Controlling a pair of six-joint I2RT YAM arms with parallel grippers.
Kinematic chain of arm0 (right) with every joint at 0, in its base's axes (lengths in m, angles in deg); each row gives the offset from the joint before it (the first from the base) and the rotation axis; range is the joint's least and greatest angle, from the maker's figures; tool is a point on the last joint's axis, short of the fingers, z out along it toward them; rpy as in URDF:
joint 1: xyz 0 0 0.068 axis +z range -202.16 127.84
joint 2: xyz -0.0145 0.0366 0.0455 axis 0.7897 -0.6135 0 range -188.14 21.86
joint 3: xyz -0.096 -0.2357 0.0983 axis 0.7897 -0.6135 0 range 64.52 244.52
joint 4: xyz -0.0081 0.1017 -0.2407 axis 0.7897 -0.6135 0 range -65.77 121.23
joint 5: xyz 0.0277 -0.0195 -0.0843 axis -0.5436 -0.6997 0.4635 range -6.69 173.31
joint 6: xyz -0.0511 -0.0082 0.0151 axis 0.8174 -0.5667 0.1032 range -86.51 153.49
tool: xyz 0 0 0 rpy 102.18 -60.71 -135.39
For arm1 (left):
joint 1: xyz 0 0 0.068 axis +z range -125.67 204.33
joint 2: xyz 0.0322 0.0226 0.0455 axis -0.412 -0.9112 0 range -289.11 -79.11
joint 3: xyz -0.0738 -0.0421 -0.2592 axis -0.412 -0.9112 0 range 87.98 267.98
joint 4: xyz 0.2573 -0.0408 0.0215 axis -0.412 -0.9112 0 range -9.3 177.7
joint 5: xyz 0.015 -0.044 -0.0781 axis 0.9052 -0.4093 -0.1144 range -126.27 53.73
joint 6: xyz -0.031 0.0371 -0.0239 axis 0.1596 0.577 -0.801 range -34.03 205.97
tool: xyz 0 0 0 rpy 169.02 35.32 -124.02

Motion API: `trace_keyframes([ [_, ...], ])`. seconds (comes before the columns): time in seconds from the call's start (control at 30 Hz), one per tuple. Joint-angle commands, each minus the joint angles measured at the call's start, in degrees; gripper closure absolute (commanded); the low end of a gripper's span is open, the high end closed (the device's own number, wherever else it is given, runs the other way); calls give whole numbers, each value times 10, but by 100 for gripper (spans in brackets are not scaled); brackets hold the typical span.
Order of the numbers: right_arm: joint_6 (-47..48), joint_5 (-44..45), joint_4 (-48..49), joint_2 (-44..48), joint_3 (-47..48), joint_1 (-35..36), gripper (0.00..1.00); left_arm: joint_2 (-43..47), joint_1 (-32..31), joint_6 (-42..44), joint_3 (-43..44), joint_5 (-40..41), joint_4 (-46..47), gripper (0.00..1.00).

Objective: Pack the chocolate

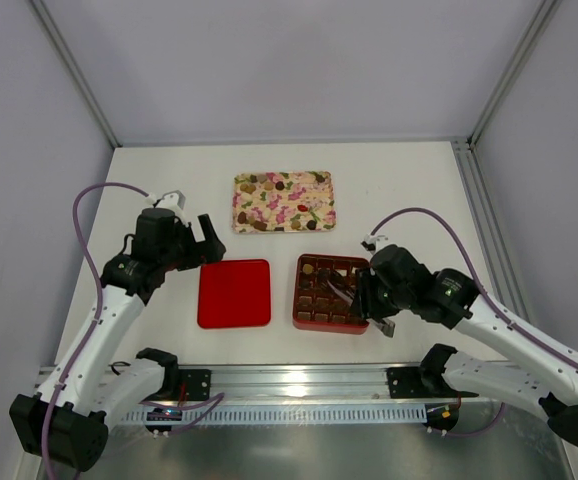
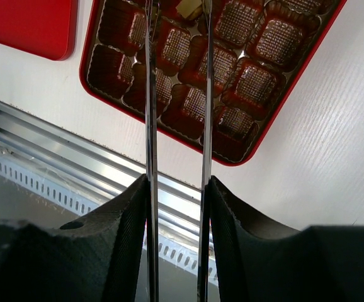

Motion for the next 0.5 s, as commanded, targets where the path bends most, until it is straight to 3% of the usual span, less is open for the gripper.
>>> trace_keyframes([
  [0.0, 5, 15, 7, -3, 42, 3, 56, 0, 2, 3, 14, 7, 3, 0],
  [0.23, 78, 19, 35, -113, 178, -21, 56, 2, 2, 2, 13, 9, 3, 0],
  [0.47, 144, -12, 103, -312, 334, -118, 56, -1, 2, 1, 14, 4, 3, 0],
])
